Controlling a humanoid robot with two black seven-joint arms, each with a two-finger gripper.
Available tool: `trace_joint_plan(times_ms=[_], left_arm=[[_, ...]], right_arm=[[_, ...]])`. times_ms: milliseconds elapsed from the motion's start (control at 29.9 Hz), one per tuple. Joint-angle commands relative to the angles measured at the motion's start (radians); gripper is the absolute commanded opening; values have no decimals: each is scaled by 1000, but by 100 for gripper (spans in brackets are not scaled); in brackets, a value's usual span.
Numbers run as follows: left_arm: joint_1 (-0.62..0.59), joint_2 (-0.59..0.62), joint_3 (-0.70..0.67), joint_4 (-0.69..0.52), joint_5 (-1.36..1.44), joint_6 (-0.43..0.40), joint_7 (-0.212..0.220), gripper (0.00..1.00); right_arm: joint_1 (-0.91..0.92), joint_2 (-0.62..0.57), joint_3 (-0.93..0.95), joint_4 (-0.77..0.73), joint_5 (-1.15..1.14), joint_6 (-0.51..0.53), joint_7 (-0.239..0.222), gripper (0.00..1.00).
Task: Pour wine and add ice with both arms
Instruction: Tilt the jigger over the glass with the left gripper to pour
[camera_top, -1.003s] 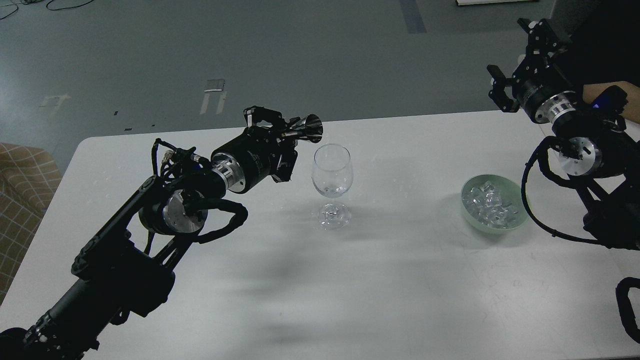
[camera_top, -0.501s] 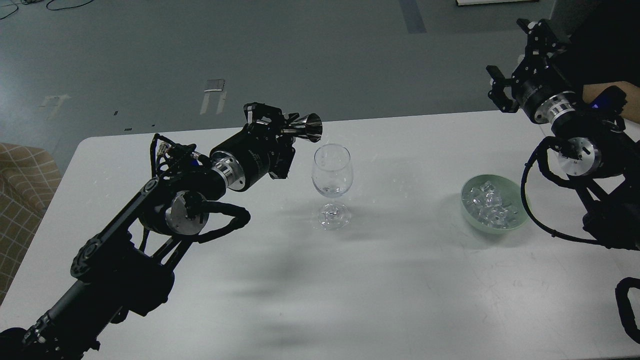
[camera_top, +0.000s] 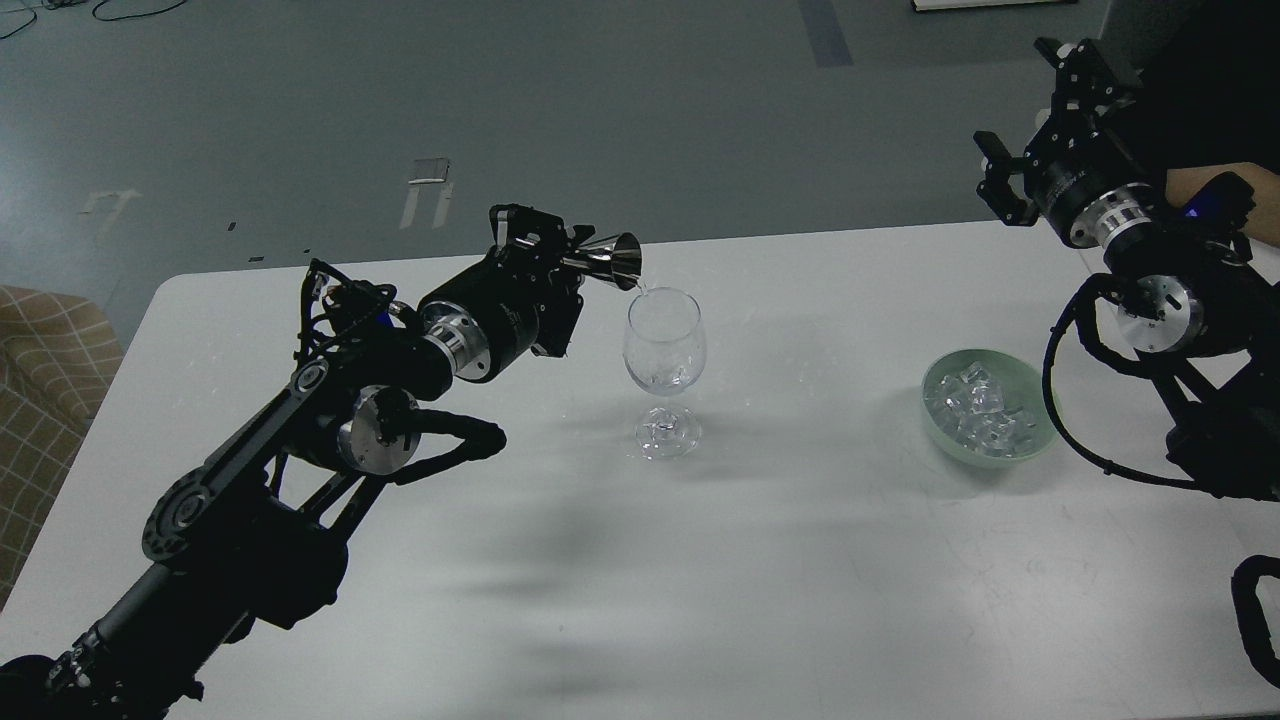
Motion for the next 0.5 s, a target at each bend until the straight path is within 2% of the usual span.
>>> trace_joint_plan(times_ms=[0,468], left_arm=[[-4,3,17,-9,51,0,15,0],[-26,54,83,-42,240,-1,35,0]], right_arm=[[0,0,0,0,0,0,0,100],[0,0,0,0,0,0,0,100]])
